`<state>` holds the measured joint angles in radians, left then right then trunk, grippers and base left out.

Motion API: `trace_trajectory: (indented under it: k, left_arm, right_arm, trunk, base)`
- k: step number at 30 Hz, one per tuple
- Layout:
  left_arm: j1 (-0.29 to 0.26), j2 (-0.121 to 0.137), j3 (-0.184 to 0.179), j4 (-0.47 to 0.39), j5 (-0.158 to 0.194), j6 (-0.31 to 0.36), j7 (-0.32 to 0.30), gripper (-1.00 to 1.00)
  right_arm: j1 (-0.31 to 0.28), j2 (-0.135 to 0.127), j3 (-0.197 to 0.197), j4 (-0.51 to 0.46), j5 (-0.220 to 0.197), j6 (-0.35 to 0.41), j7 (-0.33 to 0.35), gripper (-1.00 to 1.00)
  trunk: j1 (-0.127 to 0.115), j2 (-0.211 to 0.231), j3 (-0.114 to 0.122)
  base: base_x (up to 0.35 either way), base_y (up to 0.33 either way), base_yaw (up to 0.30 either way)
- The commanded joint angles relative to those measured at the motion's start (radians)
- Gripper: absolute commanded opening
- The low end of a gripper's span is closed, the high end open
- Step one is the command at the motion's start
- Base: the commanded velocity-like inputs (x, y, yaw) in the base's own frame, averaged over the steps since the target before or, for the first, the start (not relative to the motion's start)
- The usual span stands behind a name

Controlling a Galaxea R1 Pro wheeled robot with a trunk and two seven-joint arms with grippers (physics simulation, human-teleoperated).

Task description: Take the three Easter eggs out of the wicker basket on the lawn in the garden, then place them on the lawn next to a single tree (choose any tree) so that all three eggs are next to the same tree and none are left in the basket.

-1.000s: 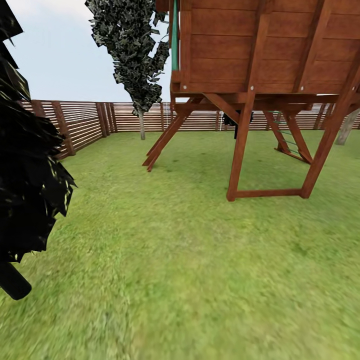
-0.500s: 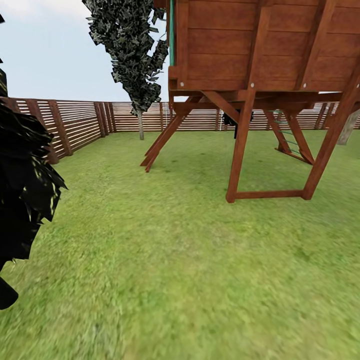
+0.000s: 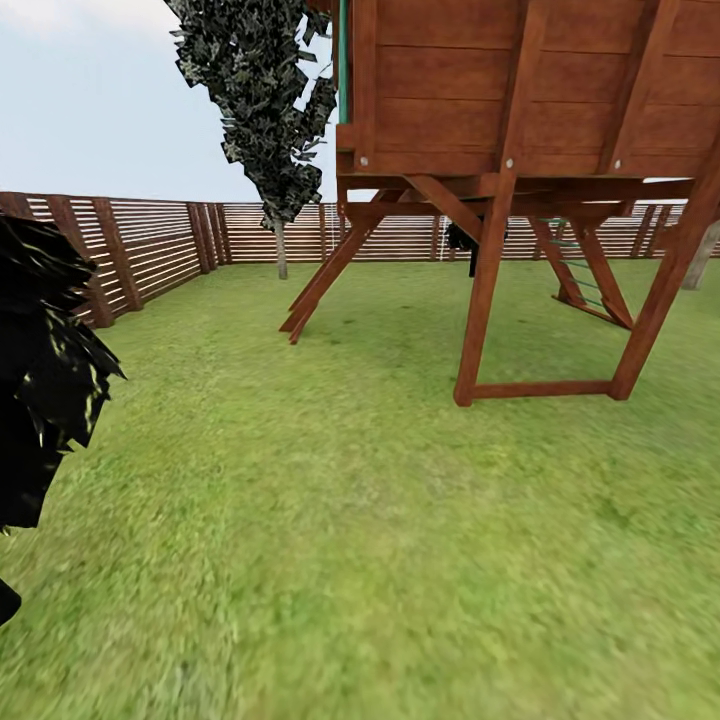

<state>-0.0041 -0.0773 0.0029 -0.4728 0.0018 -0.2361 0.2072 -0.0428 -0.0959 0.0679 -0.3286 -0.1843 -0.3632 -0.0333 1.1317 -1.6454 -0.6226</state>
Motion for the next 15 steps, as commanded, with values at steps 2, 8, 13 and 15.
trace_trajectory:
  k: [2,8,13,15]
  left_arm:
    - [0.0,0.001,0.0,0.001,0.0,-0.003,0.003,1.0]
    - [0.0,0.014,0.001,0.001,0.001,-0.003,0.003,1.0]
    - [0.0,0.016,0.002,0.0,0.0,-0.003,0.003,1.0]
    - [0.0,0.017,0.002,0.0,0.0,-0.003,0.003,1.0]
  right_arm:
    - [-0.001,-0.001,0.007,0.0,-0.008,-0.003,-0.003,1.0]
    - [-0.001,-0.001,0.007,0.0,-0.009,-0.003,-0.003,1.0]
    - [-0.001,-0.001,0.007,0.002,-0.008,-0.003,-0.003,1.0]
    - [-0.001,-0.001,0.007,0.001,-0.009,-0.003,-0.003,1.0]
  trunk:
    - [0.008,-0.015,-0.007]
    - [0.031,-0.057,-0.026]
    - [0.05,-0.092,-0.042]
    - [0.058,-0.106,-0.048]
  base:
    - [0.332,0.0,0.0]
    - [0.336,0.0,0.0]
    - [0.337,0.0,0.0]
    - [0.337,0.0,0.0]
